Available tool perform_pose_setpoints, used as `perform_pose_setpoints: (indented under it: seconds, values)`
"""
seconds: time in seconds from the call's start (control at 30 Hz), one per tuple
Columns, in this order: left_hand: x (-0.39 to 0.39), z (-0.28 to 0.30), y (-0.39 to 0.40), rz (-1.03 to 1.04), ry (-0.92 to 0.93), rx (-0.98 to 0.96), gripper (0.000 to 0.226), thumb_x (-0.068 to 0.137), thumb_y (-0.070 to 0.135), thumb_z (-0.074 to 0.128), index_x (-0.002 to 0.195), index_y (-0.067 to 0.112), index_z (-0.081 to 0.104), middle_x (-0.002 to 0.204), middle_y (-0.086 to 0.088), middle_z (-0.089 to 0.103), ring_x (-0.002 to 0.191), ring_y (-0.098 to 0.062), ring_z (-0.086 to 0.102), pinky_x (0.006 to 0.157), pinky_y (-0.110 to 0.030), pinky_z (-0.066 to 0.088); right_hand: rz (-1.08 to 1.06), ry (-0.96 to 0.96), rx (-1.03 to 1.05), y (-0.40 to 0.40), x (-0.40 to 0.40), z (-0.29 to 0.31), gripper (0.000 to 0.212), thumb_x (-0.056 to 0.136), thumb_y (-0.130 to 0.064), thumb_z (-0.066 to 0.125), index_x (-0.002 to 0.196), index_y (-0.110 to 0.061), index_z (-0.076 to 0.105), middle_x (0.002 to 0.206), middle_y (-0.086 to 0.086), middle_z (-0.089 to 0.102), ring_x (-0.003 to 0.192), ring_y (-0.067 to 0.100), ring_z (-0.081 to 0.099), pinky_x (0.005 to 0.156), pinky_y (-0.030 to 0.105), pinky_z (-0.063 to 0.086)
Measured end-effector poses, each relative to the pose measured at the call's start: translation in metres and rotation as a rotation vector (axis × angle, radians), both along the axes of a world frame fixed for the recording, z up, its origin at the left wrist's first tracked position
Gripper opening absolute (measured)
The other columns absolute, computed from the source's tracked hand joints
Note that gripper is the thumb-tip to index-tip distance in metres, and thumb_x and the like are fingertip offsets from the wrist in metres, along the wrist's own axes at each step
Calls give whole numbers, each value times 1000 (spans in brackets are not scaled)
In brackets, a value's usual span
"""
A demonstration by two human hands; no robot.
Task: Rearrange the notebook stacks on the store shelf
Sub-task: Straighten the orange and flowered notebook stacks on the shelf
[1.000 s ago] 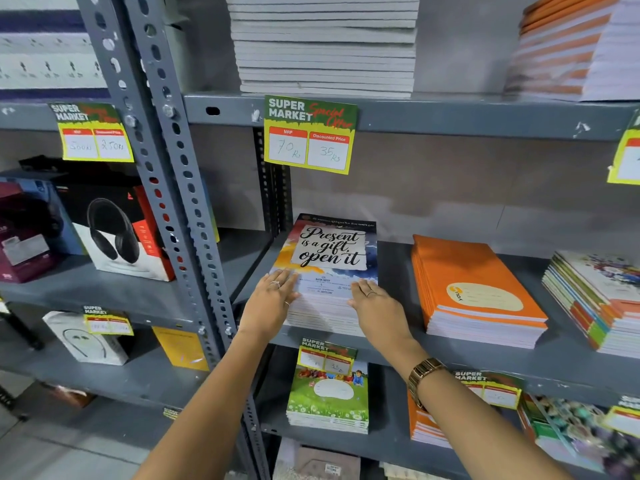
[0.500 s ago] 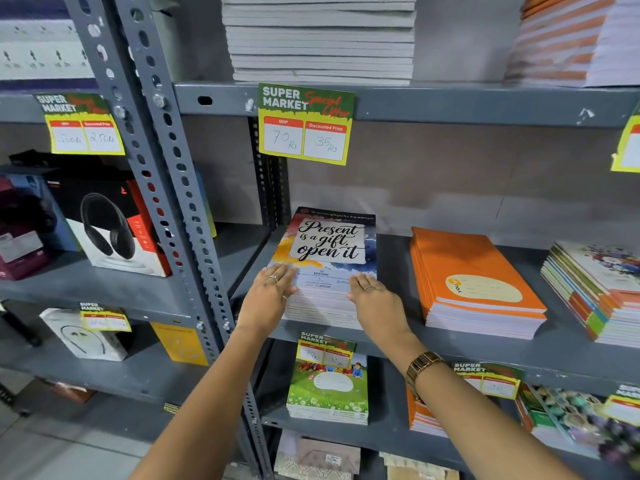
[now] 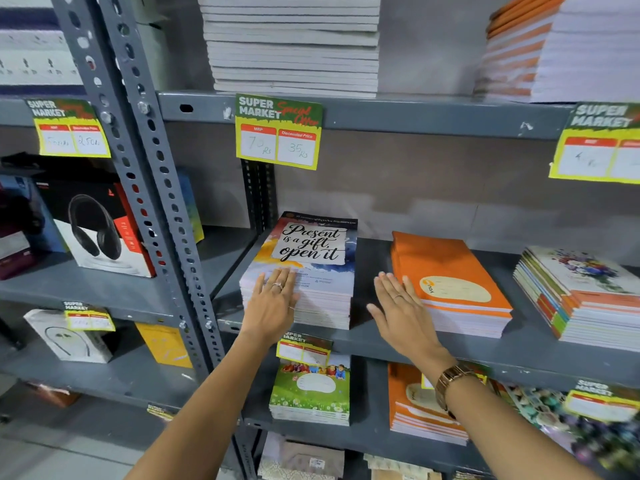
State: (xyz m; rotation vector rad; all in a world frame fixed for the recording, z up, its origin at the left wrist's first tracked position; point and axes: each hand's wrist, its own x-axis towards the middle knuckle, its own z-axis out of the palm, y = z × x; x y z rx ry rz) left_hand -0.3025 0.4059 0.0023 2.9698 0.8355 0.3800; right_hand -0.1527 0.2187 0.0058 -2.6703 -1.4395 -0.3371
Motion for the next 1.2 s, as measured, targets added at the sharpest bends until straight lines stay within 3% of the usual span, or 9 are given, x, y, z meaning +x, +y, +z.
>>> perform_pose_setpoints:
  seconds: [0.17,0.27,0.37,0.43,0.5,0.57,0.63,0.87,1.2]
  values:
    - [33,7,-37,-71,53,68,57,94,27,10,148,10,3,160,-8,5,148,-21,1,120,-38,-4,-110,-93,16,-50,38,-3,73,99,-39,5,117,2,62,120,17,66,113,29,62,115,24,0]
    - [60,9,-62,-116,40,100,53,99,26,13,148,9,4,160,-7,5,148,-20,1,119,-38,-5,-157,-57,-71,-79,55,1,58,91,-34,24,108,0,69,110,12,72,104,24,68,110,27,33]
    - [85,11,-87,-170,5,91,56,96,30,4,147,9,5,160,-6,6,148,-20,2,120,-37,-5,-179,-84,-68,-100,76,-2,68,98,-29,8,106,-1,69,109,10,73,103,21,68,88,40,52]
    - [100,12,-100,-206,3,77,52,100,27,16,147,9,6,160,-6,6,148,-19,1,120,-35,-4,-210,-117,-31,-108,87,0,57,95,-27,17,115,0,64,120,13,67,113,22,63,96,39,48]
    - [114,11,-111,-240,-9,51,52,101,27,20,147,9,7,160,-7,7,148,-19,2,120,-32,-3,-169,-81,23,-115,98,1,50,97,-25,25,137,0,41,145,15,42,136,24,39,113,32,23]
    - [126,11,-119,-273,-6,23,53,101,28,21,147,9,6,159,-8,8,148,-19,4,120,-31,-1,-118,-6,18,-122,107,0,52,101,-29,24,147,-5,16,157,10,16,146,20,13,117,28,4]
    - [138,10,-128,-308,3,4,54,101,29,22,147,9,6,159,-8,9,148,-20,4,120,-31,1,-127,16,-13,-128,116,-2,56,101,-34,22,148,-8,8,159,7,8,147,18,5,117,28,-2]
    - [160,-2,-148,-350,75,-14,51,101,21,21,148,11,5,160,-6,5,148,-19,-1,120,-29,0,-96,126,-40,-132,122,-1,54,101,-34,24,149,-11,13,159,4,14,146,17,10,119,30,3]
    - [161,-4,-153,-314,101,74,51,101,16,22,147,9,2,160,-8,5,148,-20,1,119,-27,0,-77,24,55,-134,126,-16,49,100,-28,34,144,-7,28,152,12,31,142,25,26,117,34,21]
